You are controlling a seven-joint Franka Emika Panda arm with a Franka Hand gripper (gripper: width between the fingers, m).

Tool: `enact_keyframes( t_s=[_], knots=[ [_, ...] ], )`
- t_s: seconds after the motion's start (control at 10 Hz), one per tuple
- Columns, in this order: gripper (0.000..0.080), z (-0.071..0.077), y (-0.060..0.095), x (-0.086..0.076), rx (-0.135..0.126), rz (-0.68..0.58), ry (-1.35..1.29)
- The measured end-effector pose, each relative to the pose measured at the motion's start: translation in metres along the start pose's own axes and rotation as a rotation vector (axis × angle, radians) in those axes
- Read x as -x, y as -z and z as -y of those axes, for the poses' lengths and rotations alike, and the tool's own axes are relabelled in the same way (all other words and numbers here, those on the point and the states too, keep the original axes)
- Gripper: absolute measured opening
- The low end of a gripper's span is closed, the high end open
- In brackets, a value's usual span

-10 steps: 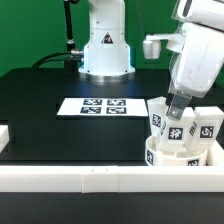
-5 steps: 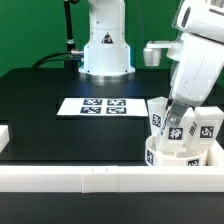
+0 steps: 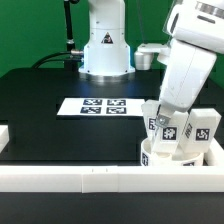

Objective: Assemble stool

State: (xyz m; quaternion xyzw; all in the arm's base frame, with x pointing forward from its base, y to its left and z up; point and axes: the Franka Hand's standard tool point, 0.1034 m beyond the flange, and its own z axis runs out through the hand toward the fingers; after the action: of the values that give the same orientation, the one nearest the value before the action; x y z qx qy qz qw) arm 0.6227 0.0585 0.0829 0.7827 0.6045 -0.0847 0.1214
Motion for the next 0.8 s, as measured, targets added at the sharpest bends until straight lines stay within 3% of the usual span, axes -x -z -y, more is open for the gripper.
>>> enact_keyframes(
  t_s=[0.3, 0.6, 0.8],
  knots=[
    [0.0339, 0.000, -0.001, 0.003, -0.009, 0.001, -0.153],
    [0.0340, 0.002, -0.002, 0.010, -0.058, 0.054, -0.577],
    [0.0340, 0.002, 0.000, 0.010, -0.051, 0.057, -0.776]
  ],
)
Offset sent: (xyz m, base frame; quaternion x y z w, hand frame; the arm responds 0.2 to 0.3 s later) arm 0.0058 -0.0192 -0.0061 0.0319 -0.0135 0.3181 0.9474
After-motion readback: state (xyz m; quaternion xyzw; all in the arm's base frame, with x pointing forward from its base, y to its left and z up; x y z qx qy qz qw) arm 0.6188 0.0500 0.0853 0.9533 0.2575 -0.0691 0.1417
